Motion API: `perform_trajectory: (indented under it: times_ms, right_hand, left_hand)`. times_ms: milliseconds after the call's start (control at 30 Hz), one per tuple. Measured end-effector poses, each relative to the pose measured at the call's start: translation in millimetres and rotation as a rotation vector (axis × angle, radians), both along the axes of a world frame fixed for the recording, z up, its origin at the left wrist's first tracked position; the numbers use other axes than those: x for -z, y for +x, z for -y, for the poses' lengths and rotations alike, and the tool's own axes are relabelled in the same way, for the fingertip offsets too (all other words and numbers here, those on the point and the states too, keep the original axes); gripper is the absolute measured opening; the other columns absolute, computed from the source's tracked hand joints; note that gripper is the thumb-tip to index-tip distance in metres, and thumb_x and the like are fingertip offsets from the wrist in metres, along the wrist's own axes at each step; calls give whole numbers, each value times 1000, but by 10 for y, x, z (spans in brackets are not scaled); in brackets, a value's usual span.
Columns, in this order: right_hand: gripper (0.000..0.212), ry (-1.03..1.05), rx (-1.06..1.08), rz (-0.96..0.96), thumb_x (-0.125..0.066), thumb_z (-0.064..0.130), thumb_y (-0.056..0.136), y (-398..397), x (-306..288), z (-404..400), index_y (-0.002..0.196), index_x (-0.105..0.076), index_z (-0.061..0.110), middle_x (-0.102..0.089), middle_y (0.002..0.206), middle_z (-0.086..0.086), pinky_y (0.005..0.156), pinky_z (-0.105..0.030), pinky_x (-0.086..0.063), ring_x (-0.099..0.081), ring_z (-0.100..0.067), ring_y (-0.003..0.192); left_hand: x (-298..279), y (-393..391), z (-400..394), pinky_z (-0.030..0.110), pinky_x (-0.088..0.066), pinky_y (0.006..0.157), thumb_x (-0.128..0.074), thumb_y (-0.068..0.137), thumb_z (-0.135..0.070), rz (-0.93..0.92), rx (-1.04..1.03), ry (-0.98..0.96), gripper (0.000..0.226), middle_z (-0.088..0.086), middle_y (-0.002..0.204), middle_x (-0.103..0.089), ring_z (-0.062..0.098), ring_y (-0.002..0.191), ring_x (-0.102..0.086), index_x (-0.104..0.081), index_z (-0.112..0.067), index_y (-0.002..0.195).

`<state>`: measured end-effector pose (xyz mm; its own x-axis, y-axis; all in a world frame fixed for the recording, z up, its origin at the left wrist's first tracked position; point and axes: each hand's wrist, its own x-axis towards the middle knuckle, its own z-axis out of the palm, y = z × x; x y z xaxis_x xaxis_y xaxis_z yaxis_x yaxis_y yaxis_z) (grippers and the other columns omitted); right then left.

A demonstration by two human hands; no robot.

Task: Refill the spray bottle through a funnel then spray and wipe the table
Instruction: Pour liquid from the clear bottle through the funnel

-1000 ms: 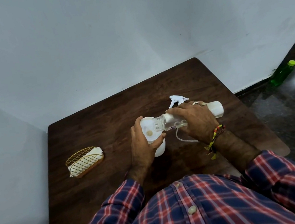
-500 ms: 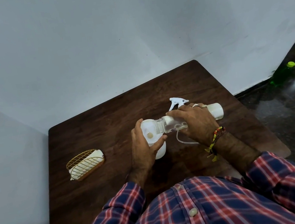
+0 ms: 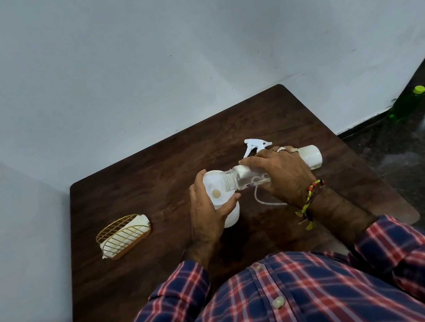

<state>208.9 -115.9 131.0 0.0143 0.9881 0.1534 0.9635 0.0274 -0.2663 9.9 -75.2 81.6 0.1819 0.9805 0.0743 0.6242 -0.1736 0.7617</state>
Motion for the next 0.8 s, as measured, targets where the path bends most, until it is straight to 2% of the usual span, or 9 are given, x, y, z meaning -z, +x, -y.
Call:
perform_trajectory:
  times_ms: [267, 400, 567, 667, 800]
  right_hand:
    - [60, 16, -3, 27, -81, 27, 71, -1, -8, -8, 125, -58, 36, -70, 109, 5, 95, -49, -47, -66, -25, 98]
    - [61, 14, 2, 28, -81, 26, 69, 10, 0, -5, 125, -58, 36, -70, 108, 6, 94, -48, -47, -66, -24, 97]
    - [64, 14, -1, 40, -83, 29, 68, 10, 6, -9, 125, -57, 37, -69, 108, 7, 94, -48, -46, -66, -23, 97]
    - [64, 10, 0, 37, -83, 30, 68, 10, 12, -17, 125, -55, 39, -69, 109, 8, 94, -47, -46, -66, -22, 98]
    - [63, 20, -1, 39, -82, 29, 69, 9, 11, -17, 125, -56, 39, -69, 109, 8, 95, -47, -46, -66, -23, 99]
  left_hand:
    - [-46, -6, 29, -3, -25, 85, -84, 68, -42, 16, 5, 0, 94, 1, 141, -42, 0, 119, -34, -32, -22, 144]
    - [-57, 6, 31, 16, -34, 96, -84, 68, -42, 27, 7, -4, 96, 3, 143, -42, 2, 121, -33, -32, -20, 146]
    - [-35, 19, 16, 26, -34, 96, -84, 69, -40, 33, 13, -23, 103, 8, 145, -40, 17, 127, -41, -25, -21, 150]
    - [-29, 18, 16, 25, -34, 95, -83, 69, -42, 26, 13, -7, 101, 8, 145, -41, 10, 123, -39, -26, -20, 150]
    - [-23, 17, 5, 15, -30, 94, -79, 64, -57, 30, 14, -10, 103, 5, 145, -41, 2, 122, -33, -29, -22, 148]
